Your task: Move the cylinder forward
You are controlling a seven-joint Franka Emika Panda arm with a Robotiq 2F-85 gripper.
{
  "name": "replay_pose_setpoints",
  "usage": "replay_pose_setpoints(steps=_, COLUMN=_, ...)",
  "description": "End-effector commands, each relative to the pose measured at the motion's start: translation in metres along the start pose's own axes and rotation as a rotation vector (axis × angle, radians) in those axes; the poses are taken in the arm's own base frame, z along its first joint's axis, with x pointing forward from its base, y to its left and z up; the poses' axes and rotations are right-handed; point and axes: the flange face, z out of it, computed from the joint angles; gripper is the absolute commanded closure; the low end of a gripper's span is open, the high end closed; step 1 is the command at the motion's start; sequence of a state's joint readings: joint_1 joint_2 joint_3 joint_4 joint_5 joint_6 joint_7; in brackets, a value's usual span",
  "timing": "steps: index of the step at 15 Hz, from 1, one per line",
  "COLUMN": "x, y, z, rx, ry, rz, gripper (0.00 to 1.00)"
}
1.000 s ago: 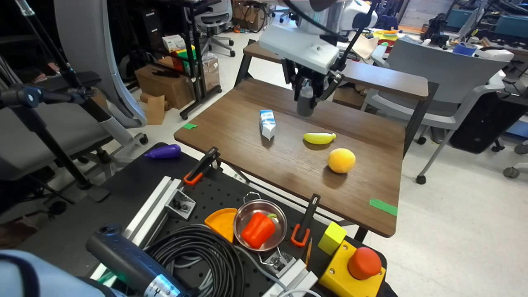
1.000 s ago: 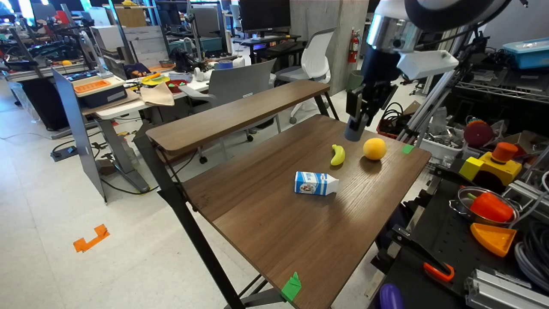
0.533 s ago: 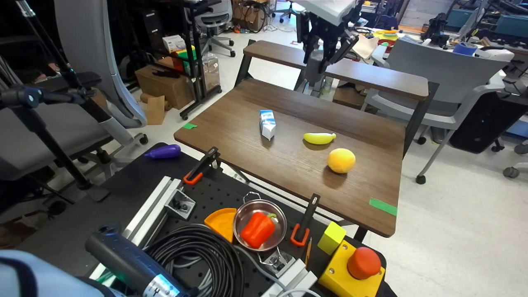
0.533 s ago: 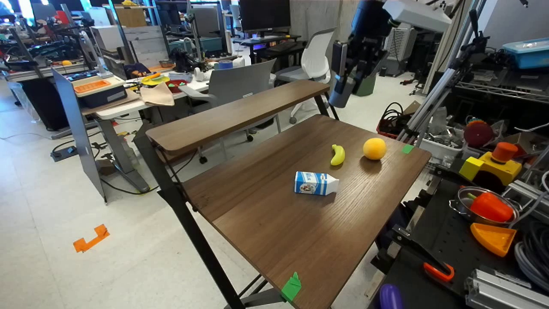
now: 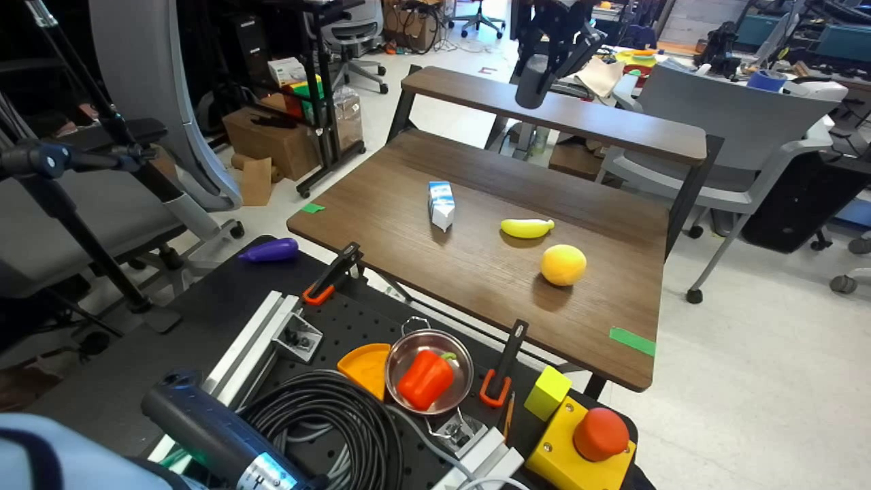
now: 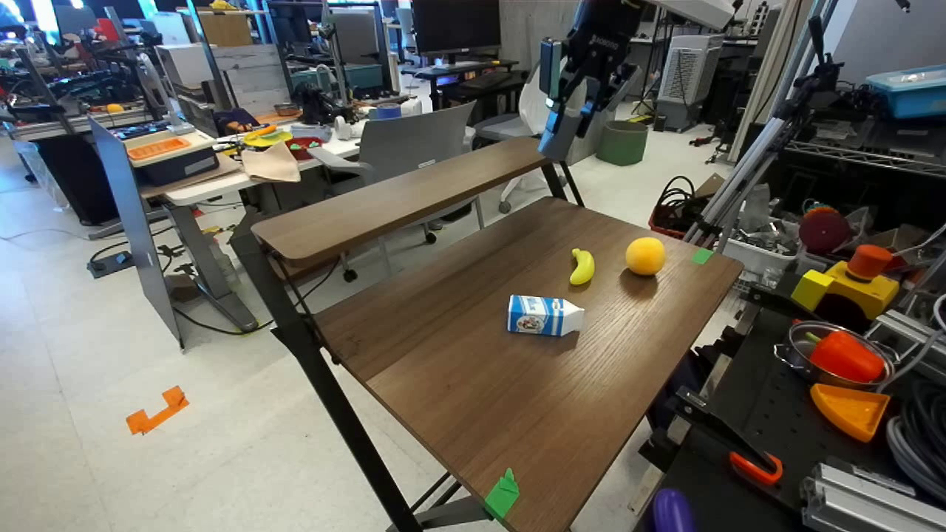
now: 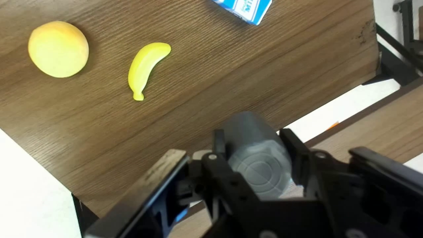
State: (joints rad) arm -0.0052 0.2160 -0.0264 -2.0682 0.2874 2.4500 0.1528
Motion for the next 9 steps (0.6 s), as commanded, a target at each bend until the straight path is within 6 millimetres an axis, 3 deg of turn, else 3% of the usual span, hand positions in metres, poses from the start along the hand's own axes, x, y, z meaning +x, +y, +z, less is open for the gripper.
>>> replay_pose_setpoints(steps=1, x=0.022, y=0.0, z=0.021, rx=0.001, ry=-0.031, rz=0.06, gripper=0.81)
replay_pose_setpoints(steps=9, x=0.054, y=0.011, z=0.084, rx=-0.023, ry=-0.057, rz=0.114, gripper=0.81)
